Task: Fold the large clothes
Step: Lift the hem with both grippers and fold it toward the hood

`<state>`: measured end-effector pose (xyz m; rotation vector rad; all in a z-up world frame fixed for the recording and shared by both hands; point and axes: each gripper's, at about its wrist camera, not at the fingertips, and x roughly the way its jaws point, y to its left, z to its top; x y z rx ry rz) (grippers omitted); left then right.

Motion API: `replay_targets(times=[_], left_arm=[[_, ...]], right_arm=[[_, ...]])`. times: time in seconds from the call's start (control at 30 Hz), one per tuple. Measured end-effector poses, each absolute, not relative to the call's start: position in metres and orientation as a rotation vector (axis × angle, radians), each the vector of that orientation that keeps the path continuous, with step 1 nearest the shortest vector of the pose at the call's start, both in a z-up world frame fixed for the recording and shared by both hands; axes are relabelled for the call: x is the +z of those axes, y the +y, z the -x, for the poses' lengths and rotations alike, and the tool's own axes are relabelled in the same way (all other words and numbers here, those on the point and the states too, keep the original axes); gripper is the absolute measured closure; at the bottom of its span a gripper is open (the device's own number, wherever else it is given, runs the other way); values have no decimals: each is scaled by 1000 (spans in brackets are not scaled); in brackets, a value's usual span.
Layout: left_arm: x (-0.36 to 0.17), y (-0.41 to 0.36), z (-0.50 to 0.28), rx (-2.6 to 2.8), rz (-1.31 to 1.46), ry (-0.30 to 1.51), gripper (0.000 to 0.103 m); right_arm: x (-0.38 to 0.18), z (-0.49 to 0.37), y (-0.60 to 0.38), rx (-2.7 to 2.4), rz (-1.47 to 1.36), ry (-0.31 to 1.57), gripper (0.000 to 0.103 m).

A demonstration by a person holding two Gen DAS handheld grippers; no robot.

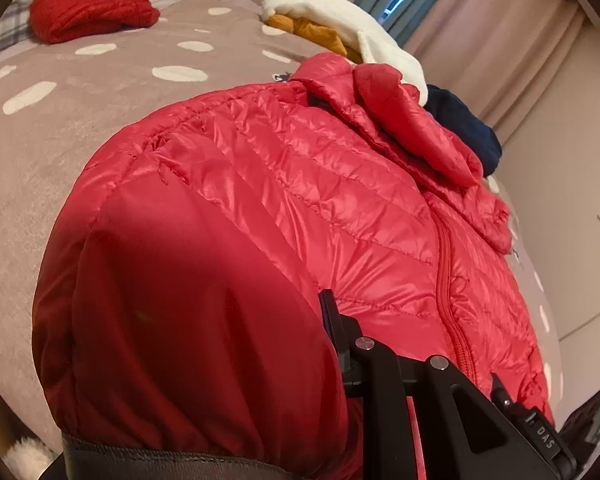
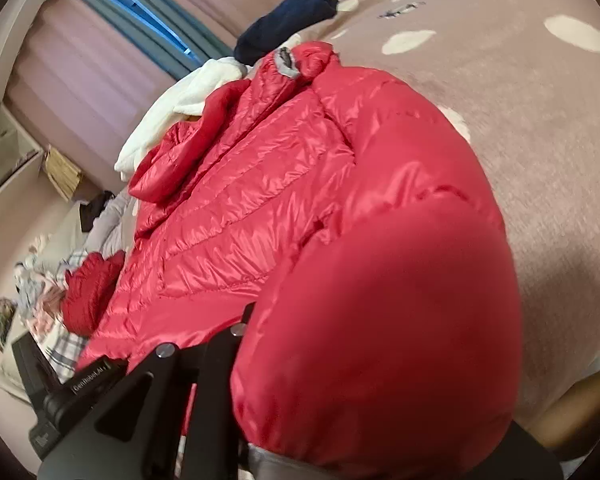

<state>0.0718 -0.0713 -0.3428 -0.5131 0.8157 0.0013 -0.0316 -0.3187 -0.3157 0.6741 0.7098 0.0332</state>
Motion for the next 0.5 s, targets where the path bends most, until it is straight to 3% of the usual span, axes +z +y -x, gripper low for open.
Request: replay_targets(times=[0.3,0.5], left_arm=[[-330,-74,-73,17,458,863,83],[-308,-73,-56,-4,416,812,87]], right_arm=[[-308,30,-323,16,-738,750,95],[-270,46,-322,35,-697,671,94]])
